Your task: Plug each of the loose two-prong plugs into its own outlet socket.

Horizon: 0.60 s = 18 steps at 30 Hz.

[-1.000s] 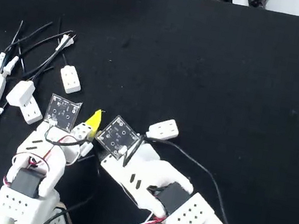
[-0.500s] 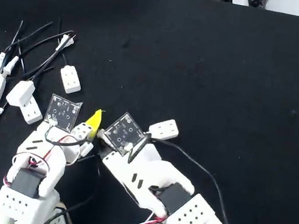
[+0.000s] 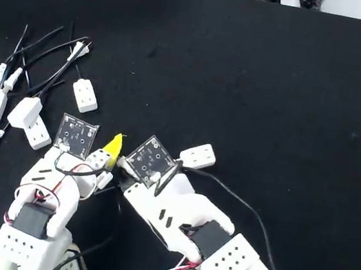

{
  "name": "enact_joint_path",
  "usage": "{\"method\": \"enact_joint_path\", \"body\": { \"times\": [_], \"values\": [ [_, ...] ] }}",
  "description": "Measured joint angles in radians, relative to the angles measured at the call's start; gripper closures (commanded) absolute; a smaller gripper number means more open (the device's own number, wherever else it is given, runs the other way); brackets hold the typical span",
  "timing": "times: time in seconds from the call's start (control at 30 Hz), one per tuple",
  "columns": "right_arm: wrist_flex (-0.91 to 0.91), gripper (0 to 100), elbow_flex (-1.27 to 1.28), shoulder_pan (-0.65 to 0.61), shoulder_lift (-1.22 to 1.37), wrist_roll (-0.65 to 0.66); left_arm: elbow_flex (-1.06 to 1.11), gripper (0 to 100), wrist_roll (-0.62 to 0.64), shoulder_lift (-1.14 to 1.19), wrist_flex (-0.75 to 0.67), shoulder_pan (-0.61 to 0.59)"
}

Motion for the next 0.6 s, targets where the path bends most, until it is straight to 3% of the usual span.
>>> {"method": "enact_joint_path", "body": {
  "times": [0.47, 0.6],
  "values": [
    [0.0, 98.8, 0.0, 0.005, 0.0, -0.041, 0.0, 83, 0.0, 0.0, 0.0, 0.0],
    [0.028, 98.8, -0.005, 0.1, -0.012, 0.006, 0.0, 83, -0.005, 0.014, 0.012, 0.003]
  ]
}}
